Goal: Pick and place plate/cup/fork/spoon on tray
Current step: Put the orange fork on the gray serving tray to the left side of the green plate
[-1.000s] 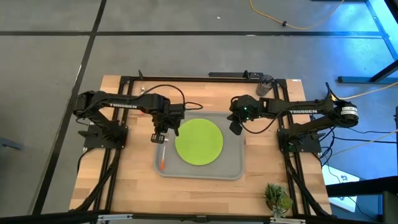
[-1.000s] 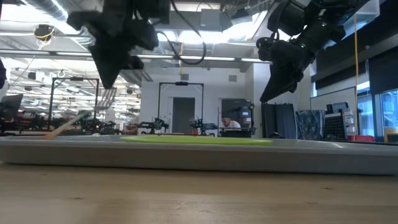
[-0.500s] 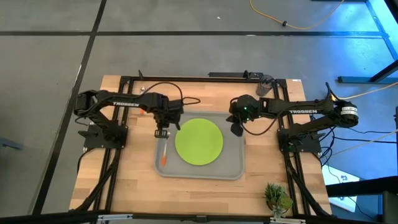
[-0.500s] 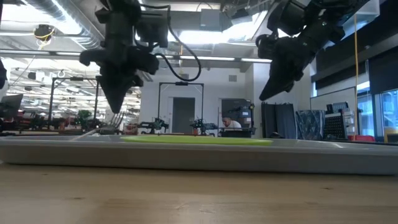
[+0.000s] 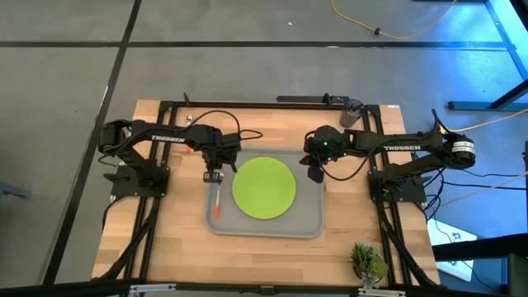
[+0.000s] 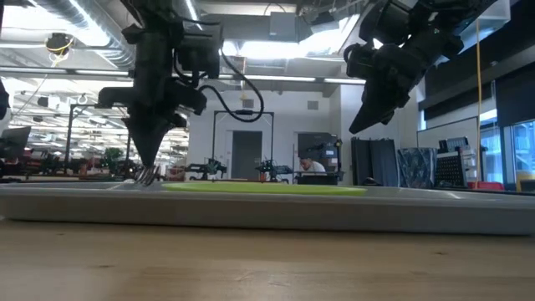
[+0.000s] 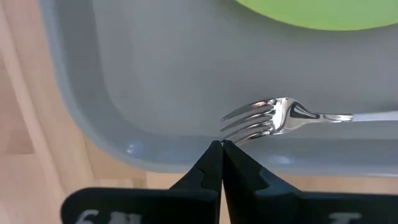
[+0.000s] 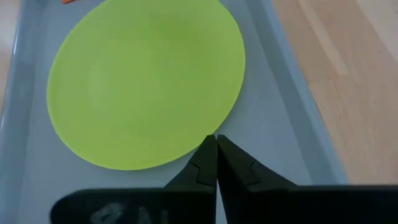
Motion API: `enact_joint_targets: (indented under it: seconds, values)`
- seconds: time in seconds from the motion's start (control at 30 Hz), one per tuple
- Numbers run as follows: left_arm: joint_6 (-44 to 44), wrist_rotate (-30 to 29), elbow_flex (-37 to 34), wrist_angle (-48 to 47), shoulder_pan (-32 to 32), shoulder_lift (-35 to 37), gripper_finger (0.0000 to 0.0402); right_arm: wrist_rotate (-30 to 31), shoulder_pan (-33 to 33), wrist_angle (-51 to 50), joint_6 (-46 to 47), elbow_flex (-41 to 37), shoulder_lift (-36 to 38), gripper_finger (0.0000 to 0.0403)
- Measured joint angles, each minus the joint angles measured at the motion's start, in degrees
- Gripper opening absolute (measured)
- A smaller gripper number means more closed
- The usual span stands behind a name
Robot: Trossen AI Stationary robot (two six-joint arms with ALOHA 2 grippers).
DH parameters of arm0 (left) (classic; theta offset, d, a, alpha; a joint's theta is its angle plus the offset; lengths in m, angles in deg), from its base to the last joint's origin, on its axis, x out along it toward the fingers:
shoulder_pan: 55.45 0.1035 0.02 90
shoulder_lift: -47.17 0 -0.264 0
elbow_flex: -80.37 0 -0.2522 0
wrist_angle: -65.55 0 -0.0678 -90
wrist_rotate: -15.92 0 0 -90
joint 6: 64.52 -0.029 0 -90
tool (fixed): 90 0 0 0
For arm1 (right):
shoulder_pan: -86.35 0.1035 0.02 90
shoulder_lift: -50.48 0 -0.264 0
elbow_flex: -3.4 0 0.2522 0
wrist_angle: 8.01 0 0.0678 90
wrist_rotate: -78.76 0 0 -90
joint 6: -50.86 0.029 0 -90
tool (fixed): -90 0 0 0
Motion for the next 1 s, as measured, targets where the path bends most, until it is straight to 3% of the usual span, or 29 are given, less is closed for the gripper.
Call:
enact_joint_targets:
  seconds: [0.57, 1.0]
  values:
    - [-1.28, -1.93, -1.37, 3.64, 1.68, -0.08, 0.0, 0.0, 0.0, -0.04, -0.07, 0.0, 0.0, 0.0006]
    - [-1.34, -2.49, -1.37, 4.7, 1.77, -5.14, 0.0, 0.03, 0.0, -0.33, -0.07, -0.02, 0.0, 0.0006]
